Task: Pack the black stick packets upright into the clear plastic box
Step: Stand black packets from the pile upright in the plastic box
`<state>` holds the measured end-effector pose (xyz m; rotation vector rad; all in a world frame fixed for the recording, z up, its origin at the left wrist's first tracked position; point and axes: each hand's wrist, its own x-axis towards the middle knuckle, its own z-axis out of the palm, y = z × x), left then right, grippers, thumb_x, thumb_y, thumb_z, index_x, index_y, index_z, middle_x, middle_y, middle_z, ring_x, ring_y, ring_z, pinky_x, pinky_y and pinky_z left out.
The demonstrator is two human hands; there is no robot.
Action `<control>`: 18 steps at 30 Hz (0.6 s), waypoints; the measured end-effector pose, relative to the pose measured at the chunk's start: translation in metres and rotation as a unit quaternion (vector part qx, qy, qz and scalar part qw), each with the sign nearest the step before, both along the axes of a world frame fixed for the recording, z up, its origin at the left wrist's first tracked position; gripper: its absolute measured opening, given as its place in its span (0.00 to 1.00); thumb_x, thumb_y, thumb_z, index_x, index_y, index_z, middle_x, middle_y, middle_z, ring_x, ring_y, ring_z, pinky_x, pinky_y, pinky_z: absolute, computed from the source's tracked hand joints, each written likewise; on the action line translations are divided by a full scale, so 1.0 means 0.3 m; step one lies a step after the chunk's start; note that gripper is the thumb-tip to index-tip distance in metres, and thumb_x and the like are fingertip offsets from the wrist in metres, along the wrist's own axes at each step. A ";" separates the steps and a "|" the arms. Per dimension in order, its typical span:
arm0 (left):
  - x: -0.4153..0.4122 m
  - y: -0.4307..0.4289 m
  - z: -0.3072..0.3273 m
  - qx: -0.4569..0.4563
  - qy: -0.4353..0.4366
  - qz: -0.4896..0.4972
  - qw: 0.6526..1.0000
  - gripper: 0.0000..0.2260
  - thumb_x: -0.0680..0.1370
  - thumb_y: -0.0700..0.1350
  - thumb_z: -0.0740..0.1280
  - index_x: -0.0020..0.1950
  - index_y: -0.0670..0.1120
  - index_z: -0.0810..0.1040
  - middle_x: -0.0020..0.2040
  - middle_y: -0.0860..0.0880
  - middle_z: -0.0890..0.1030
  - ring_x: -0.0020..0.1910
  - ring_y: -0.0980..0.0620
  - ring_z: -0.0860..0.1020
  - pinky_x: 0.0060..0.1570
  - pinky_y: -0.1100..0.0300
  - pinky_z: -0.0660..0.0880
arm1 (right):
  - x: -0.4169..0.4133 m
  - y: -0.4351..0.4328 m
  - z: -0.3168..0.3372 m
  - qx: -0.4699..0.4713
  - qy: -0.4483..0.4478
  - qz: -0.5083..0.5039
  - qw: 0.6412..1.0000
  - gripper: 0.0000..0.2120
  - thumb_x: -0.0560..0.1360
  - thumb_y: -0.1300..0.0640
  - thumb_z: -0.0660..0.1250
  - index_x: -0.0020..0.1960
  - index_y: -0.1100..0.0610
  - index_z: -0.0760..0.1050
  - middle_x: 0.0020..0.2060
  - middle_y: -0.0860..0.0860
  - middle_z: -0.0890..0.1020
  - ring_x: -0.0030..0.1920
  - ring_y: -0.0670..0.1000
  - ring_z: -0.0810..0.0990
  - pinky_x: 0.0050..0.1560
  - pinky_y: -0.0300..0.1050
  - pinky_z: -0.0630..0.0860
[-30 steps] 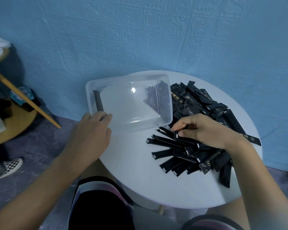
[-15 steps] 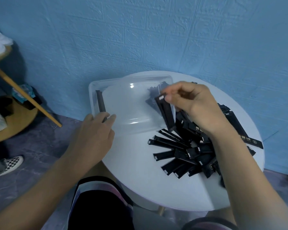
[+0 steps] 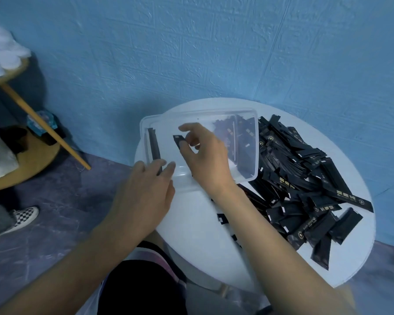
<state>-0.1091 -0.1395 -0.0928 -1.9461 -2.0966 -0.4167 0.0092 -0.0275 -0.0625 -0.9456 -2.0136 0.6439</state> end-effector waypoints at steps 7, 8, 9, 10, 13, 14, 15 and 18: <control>0.008 0.001 -0.003 0.005 -0.013 0.005 1.000 0.19 0.78 0.43 0.69 0.69 0.43 0.79 0.63 0.44 0.81 0.47 0.40 0.78 0.34 0.53 0.75 | 0.037 0.041 -0.002 -0.039 -0.178 -0.007 0.983 0.12 0.77 0.59 0.63 0.56 0.49 0.80 0.41 0.46 0.80 0.44 0.54 0.79 0.42 0.48 0.75; 0.010 0.000 -0.001 0.004 -0.017 0.006 1.000 0.19 0.79 0.44 0.68 0.70 0.43 0.78 0.63 0.45 0.81 0.48 0.40 0.78 0.36 0.52 0.75 | 0.032 0.042 0.003 -0.041 -0.166 -0.011 0.985 0.10 0.77 0.58 0.63 0.55 0.50 0.80 0.41 0.46 0.80 0.43 0.53 0.79 0.41 0.48 0.75; 0.012 0.000 0.000 0.003 -0.021 0.007 1.000 0.19 0.80 0.44 0.67 0.71 0.44 0.77 0.64 0.45 0.81 0.49 0.40 0.78 0.37 0.51 0.76 | 0.023 0.042 0.008 -0.045 -0.142 -0.015 0.989 0.09 0.78 0.57 0.64 0.54 0.50 0.80 0.41 0.46 0.81 0.42 0.52 0.79 0.41 0.47 0.75; 0.014 0.001 0.001 0.004 -0.024 0.006 1.000 0.19 0.80 0.45 0.67 0.71 0.45 0.77 0.65 0.46 0.80 0.50 0.40 0.78 0.38 0.51 0.76 | 0.010 0.041 0.011 -0.050 -0.113 -0.020 0.992 0.07 0.78 0.56 0.65 0.53 0.49 0.80 0.40 0.46 0.81 0.41 0.51 0.79 0.41 0.46 0.75; 0.017 0.001 0.004 0.001 -0.037 0.002 0.999 0.19 0.80 0.45 0.65 0.71 0.45 0.76 0.64 0.47 0.80 0.50 0.42 0.76 0.36 0.54 0.72 | -0.024 0.031 0.013 -0.068 -0.068 -0.027 0.995 0.06 0.77 0.52 0.68 0.54 0.49 0.78 0.36 0.45 0.79 0.37 0.49 0.79 0.40 0.46 0.76; 0.016 0.001 0.004 -0.002 -0.040 0.001 0.999 0.19 0.80 0.45 0.65 0.71 0.45 0.77 0.63 0.47 0.80 0.49 0.43 0.76 0.35 0.55 0.71 | -0.030 0.028 0.010 -0.078 -0.065 -0.024 0.994 0.07 0.77 0.51 0.69 0.54 0.49 0.77 0.34 0.45 0.79 0.37 0.49 0.79 0.40 0.46 0.76; 0.015 -0.001 0.003 -0.003 -0.042 -0.001 0.999 0.18 0.80 0.45 0.65 0.70 0.45 0.77 0.62 0.47 0.81 0.48 0.43 0.76 0.35 0.56 0.70 | -0.030 0.025 0.008 -0.087 -0.066 -0.022 0.994 0.08 0.77 0.50 0.69 0.55 0.49 0.77 0.33 0.45 0.78 0.38 0.49 0.79 0.41 0.46 0.76; 0.011 -0.006 0.003 0.002 -0.040 -0.007 0.999 0.17 0.79 0.44 0.66 0.67 0.46 0.79 0.58 0.48 0.81 0.45 0.44 0.74 0.33 0.56 0.69 | -0.017 0.024 -0.002 -0.110 -0.074 -0.013 0.991 0.08 0.78 0.49 0.68 0.55 0.48 0.79 0.34 0.44 0.80 0.40 0.49 0.80 0.45 0.46 0.77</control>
